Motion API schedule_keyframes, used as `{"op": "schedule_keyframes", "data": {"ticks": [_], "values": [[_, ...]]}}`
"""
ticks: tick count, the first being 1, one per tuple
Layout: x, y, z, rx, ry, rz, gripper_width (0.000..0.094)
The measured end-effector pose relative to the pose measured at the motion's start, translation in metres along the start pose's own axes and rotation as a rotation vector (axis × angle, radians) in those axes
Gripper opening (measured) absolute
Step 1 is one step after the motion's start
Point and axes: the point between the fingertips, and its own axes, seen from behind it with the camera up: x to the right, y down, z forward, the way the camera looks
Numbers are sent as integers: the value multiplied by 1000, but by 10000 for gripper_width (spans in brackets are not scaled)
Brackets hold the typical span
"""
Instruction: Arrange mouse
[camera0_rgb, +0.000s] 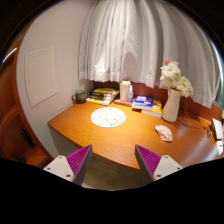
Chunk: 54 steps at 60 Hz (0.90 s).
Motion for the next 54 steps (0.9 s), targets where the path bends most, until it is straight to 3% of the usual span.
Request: {"op": "schedule_keyframes", "data": {"ticks": [11, 25, 54], "values": [[90, 56, 45, -102, 120, 49, 861], [207, 72, 105, -163, 256, 127, 861], [311, 31, 217, -196, 275, 194, 863]]}}
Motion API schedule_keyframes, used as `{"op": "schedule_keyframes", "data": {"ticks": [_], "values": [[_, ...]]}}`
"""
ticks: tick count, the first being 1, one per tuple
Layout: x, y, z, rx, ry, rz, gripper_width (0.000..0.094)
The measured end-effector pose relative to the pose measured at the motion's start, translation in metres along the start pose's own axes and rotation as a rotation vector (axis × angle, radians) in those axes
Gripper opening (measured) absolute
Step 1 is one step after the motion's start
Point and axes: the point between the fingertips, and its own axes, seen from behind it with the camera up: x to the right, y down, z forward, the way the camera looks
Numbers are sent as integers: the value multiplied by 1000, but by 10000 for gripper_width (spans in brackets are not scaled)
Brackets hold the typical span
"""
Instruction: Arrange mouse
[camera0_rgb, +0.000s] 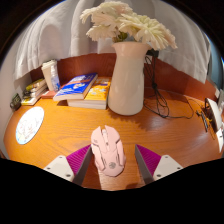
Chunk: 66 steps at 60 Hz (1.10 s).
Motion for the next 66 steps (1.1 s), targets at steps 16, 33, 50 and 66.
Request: {"op": "schedule_keyframes", "data": {"ticks": [16, 33, 50, 66], "values": [[14, -17, 21, -16, 25, 86, 741], [22, -19, 27, -44, 81, 159, 433], [8, -56, 6, -37, 119, 197, 391], [-124, -182, -72, 170, 75, 191, 396]]}}
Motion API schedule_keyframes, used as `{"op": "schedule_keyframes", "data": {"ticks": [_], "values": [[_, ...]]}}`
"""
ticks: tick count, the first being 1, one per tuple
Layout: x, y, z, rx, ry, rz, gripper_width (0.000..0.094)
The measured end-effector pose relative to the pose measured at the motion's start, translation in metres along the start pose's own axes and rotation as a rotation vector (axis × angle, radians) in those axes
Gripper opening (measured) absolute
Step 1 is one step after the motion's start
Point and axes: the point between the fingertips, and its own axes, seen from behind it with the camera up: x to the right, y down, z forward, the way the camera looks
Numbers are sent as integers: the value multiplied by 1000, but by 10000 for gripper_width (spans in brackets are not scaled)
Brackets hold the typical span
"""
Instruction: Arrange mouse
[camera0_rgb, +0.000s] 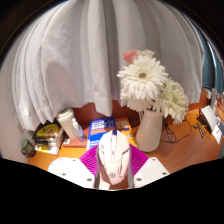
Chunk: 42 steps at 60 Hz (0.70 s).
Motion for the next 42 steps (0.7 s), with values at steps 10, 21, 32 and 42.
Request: {"op": "schedule_keyframes", "data": {"ticks": [10, 21, 32, 42], "values": [[-115, -31, -23, 74, -74, -72, 402], [-203, 41, 10, -35, -144, -125, 398], [-220, 140, 60, -207, -107, -170, 389], [-220, 187, 78, -277, -91, -161, 389]]}}
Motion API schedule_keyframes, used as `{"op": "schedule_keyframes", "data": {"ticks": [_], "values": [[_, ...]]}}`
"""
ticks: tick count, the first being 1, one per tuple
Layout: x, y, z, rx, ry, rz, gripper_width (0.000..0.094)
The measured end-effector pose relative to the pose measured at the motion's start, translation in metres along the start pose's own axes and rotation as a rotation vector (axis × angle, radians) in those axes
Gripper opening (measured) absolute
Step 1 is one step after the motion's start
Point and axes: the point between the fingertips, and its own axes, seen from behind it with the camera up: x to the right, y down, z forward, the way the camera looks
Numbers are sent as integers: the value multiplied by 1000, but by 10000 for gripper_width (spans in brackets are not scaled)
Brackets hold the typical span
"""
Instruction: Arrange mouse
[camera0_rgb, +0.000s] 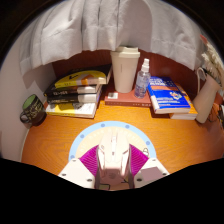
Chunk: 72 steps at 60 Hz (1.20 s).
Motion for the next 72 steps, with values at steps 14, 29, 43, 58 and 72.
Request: {"op": "schedule_keyframes", "data": {"ticks": [14, 29, 43, 58, 72], "values": [[-1, 1, 4, 30, 6, -2, 546], [4, -16, -47, 42, 29, 12, 864], [2, -57, -172, 171, 4, -17, 869], [16, -62, -275, 287, -1, -13, 863], [36, -44, -321, 326, -2, 4, 854]]}}
